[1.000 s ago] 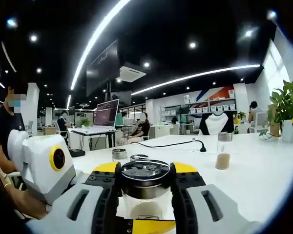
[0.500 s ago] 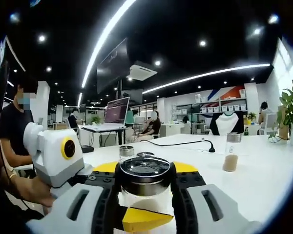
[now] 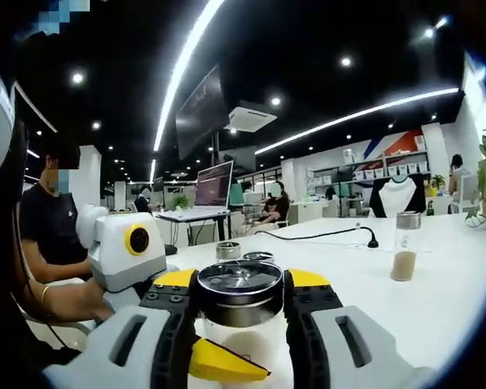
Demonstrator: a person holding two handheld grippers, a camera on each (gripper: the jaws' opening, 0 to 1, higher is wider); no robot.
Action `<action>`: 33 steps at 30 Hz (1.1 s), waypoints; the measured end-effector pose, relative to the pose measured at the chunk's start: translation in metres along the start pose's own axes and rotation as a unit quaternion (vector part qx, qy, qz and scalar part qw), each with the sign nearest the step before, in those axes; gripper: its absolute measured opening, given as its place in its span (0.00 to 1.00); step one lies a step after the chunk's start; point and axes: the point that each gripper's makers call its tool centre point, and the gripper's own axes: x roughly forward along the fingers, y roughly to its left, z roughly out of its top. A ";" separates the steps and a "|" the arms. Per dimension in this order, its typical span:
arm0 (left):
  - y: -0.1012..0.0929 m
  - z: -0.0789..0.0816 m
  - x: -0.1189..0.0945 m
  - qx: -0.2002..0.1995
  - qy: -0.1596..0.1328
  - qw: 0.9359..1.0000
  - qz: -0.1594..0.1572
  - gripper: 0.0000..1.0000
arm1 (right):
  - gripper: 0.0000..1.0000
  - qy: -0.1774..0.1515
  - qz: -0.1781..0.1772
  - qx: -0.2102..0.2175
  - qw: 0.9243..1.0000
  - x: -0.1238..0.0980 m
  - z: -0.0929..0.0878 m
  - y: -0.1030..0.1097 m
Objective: Rotate the seasoning bottle until the label or dispensing opening points toward the visible target arrow and the bottle remains upright within the marked orientation range
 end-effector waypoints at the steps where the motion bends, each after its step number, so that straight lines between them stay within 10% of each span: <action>1: -0.001 0.000 0.000 0.002 0.001 1.000 -0.002 0.45 | 0.41 0.001 0.002 -0.001 1.000 0.000 0.000 0.001; 15: -0.004 -0.003 -0.003 0.003 0.002 1.000 -0.014 0.45 | 0.40 -0.013 -0.003 -0.016 1.000 0.000 0.000 0.004; 33: 0.004 -0.001 -0.007 0.031 0.029 0.993 0.114 0.45 | 0.39 -0.021 -0.052 -0.018 0.998 0.001 0.002 -0.001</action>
